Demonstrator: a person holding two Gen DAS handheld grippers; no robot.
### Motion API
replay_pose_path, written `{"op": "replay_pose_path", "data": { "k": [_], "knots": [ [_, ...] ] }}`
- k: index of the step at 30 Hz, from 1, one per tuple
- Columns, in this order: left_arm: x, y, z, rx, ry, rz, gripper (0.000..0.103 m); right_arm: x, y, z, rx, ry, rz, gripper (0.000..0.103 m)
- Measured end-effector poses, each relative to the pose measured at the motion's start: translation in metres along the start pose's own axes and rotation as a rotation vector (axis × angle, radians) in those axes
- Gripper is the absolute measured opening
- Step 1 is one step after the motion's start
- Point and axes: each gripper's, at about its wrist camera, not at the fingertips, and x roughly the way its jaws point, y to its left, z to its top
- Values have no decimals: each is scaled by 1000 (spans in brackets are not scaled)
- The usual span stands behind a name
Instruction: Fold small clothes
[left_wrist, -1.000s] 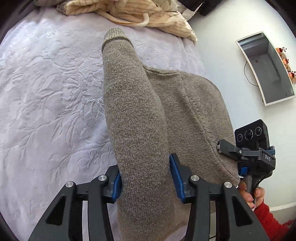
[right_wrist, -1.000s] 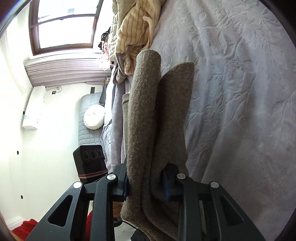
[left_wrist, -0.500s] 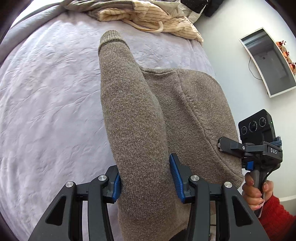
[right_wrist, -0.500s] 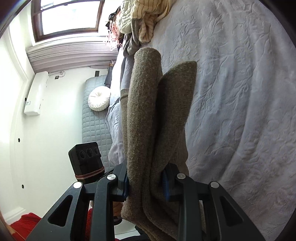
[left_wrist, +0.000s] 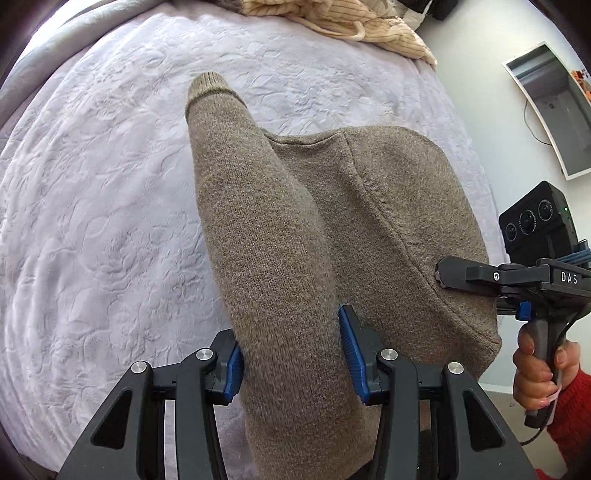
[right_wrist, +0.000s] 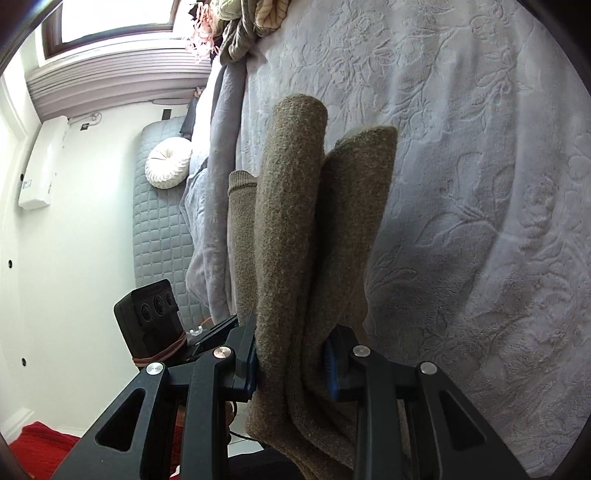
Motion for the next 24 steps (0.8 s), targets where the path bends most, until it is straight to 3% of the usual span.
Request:
{"op": "replay_pose_path", "data": {
  "k": [4,8,10,12,13,17,19,24],
  "knots": [
    [8,5,-9,3,-6,51,47,17,-9,4,2,19,-96,30],
    [18,13,-13,23,-15,108,47,14,-20,12,14,4,-137,31],
    [22,20,-15,21,-9,173,47,-2,-25,1,4,-5,-319,36],
    [17,29,-18,-15,-11,173,48,-6,-33,3,-10,5,-551,39],
    [13,34,-20,-40,-13,164,48,-11,-36,2,-15,2,-625,39],
    [-9,37,-24,-30,-41,208,48,-37,-29,-9,-5,-63,-652,34],
    [-19,34,-22,-19,-57,179,48,-46,-19,-17,-21,-88,-628,17],
    [-15,6,-10,47,-45,65,48,-33,16,-34,-119,-72,-536,12]
  ]
}}
